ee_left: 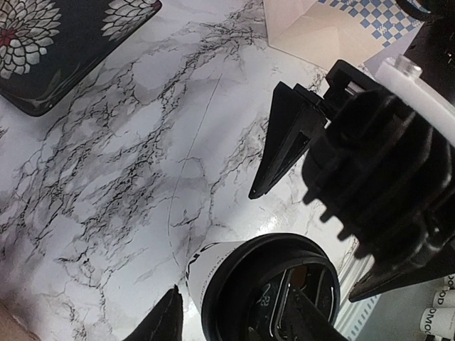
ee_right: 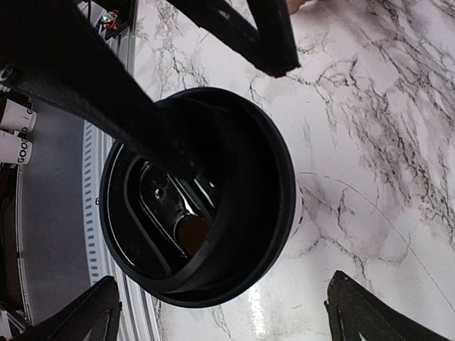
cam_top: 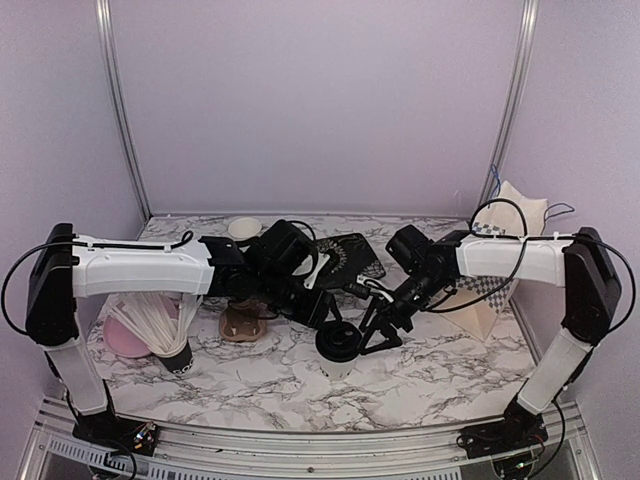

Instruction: Pack the takeout coffee

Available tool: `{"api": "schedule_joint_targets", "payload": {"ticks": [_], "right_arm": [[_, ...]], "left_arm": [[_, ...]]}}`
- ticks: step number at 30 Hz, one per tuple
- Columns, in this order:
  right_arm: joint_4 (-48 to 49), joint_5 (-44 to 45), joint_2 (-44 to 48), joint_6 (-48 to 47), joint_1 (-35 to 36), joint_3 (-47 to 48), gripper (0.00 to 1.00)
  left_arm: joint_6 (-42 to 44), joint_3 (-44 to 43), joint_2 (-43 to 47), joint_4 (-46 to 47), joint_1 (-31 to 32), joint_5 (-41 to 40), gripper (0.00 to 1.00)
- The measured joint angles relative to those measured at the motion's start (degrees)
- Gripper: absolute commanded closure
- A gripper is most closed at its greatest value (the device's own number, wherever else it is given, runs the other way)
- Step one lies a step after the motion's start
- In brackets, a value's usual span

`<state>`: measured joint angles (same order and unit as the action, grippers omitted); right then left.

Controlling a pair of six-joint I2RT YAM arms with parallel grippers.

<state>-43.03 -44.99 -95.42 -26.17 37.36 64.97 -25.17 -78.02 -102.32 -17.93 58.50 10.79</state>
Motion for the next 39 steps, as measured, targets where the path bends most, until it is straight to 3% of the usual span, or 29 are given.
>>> {"api": "schedule_joint_targets", "payload": {"ticks": [21,39], "right_arm": [[0.5,2.4,-2.8,3.3,1.6,1.6,0.02],[0.6,6.3,-3.7,7.1,1.5,3.5,0.02]], "left_arm": [[-5.7,6.1,0.2,9.7,-0.4,2.6,0.75],[-5.7,7.9,0.8,12.0,-0.8,-1.4,0.73]]}}
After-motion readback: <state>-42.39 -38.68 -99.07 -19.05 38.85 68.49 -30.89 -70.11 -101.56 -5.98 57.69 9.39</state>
